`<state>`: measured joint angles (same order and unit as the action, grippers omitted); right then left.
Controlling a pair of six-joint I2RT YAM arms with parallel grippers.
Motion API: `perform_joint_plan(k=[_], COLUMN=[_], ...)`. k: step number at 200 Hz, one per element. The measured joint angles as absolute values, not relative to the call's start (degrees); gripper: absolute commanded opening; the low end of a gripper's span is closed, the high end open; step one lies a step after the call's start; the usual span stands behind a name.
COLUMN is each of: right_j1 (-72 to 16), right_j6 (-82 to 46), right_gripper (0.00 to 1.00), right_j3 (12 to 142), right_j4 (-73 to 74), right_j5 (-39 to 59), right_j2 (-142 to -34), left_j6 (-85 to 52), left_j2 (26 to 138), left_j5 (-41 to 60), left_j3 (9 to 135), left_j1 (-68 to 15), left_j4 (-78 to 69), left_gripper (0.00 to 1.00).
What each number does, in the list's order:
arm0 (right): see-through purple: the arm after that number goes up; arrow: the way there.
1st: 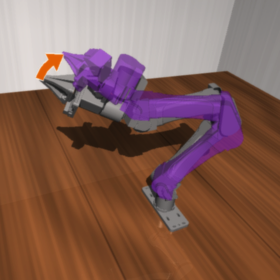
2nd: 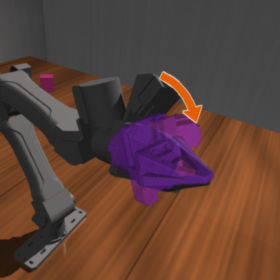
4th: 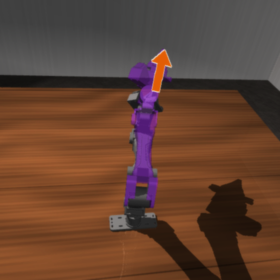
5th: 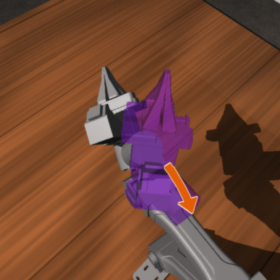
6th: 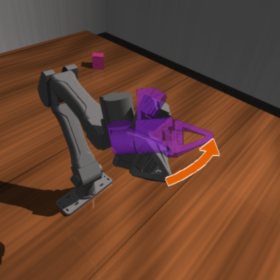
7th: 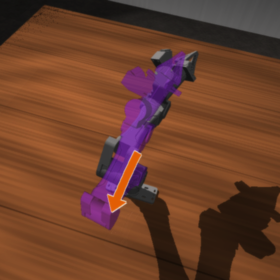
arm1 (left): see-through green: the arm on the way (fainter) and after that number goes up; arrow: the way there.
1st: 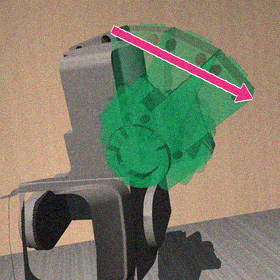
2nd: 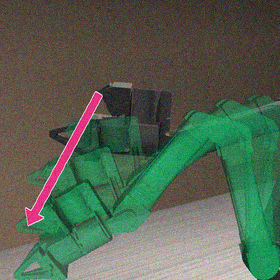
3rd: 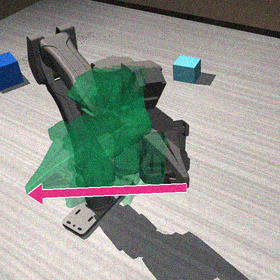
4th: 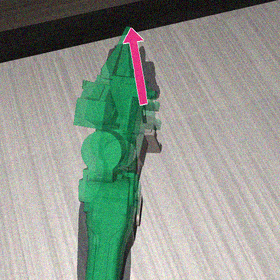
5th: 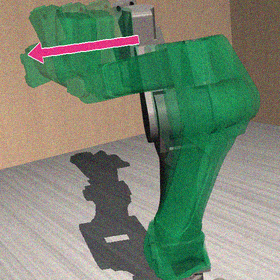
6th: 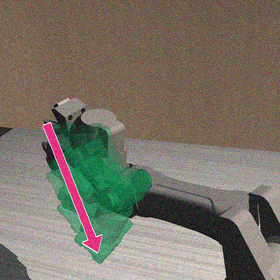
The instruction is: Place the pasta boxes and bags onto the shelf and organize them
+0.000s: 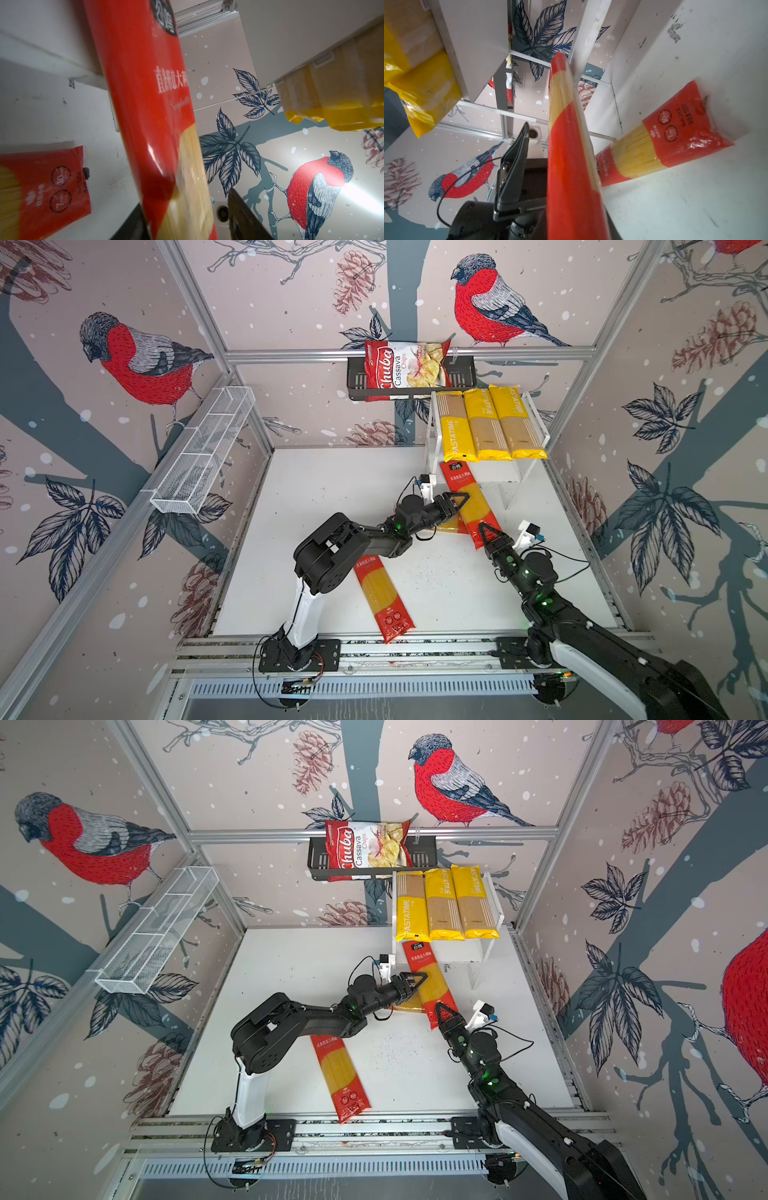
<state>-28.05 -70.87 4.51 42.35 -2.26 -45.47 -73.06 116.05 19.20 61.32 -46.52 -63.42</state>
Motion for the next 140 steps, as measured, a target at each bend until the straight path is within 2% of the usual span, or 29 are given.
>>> perform_joint_plan(k=[44,89,140], right_j1=[-28.0,-28.0,-28.7], right_j6=[-73.8,-76.9,-79.4], right_gripper=[0.04,0.06,0.10], right_j3=[8.4,13.7,22.1], right_j4=[43.9,45.5,48.7], right_j5=[-5.5,-8.7,-10.5], right_j2=[-51.4,-58.9,-71.2], left_j6=[-73.0,-70.2,-63.9], left_j2=[110.7,99.8,85.1], left_j5=[19.3,16.2,10.7], left_j3=[52.3,39.8,31.0], left_j1=[-46.3,-46.2,-46.2], left_j4=[-68.2,-68.6,-59.9], left_gripper=[0.59,0.58,0.58])
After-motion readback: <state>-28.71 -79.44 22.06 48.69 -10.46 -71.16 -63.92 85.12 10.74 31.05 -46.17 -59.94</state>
